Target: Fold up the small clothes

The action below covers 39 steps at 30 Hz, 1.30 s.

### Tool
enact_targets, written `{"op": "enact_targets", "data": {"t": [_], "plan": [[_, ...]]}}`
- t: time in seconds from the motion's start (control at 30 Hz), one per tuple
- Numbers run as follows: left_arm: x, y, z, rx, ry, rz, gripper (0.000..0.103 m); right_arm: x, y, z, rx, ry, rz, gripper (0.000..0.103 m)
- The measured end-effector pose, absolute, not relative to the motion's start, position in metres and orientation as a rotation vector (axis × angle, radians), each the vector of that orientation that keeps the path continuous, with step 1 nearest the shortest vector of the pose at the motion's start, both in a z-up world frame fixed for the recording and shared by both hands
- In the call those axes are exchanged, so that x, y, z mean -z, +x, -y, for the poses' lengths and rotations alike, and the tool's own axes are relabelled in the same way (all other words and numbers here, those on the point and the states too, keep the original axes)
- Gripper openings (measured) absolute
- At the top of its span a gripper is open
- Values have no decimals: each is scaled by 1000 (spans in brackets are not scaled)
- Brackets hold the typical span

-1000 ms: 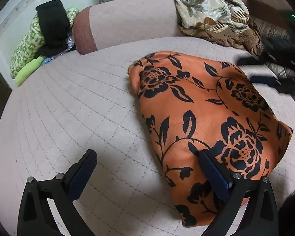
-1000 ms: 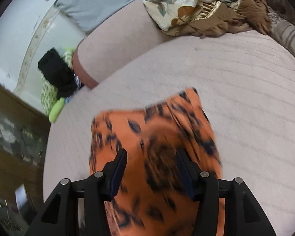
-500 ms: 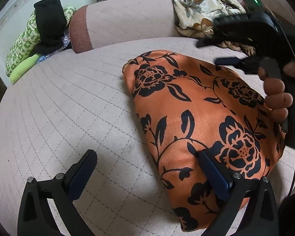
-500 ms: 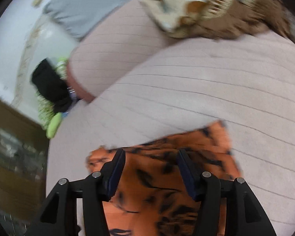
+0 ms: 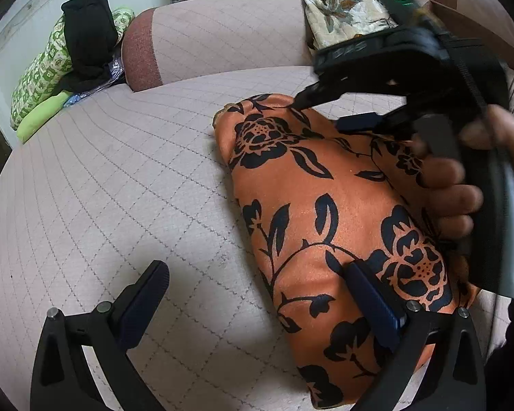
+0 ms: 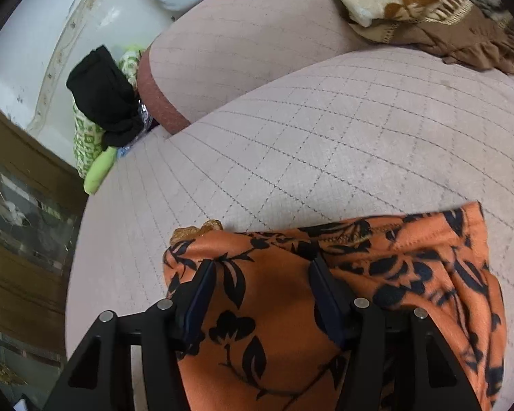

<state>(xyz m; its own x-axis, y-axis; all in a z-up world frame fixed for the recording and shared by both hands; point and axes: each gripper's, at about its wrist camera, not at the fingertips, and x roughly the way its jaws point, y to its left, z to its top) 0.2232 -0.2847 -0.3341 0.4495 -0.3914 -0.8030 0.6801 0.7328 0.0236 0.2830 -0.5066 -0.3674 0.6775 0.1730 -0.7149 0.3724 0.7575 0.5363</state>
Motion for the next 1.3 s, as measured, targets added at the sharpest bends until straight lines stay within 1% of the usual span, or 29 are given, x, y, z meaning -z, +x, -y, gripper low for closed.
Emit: {"op": "enact_targets", "data": {"t": [0.33,0.43,0.53,0.63,0.7,0.73,0.97,1.07,1.3], "plan": [[334,217,282,665,359,-868,103,331,197,508,184,695,-798,61],[335,215,280,665,356,-857,103,335,166,507,187,735,-792,61],[335,214,277,666,354,-851,103,355,138,510,193,776,-840,61],[336,212,276,663,357,-847,103,372,134,513,164,798,-846,61],[336,211,276,662,361,-842,103,373,138,513,142,761,-853,62],[336,211,276,663,362,-841,103,373,139,513,132,760,-852,64],[333,212,277,668,377,-852,103,373,140,518,110,800,-856,68],[327,220,276,698,381,-904,103,372,141,520,87,810,-857,68],[314,245,260,669,280,-900,103,367,133,540,9,889,-798,68]]}}
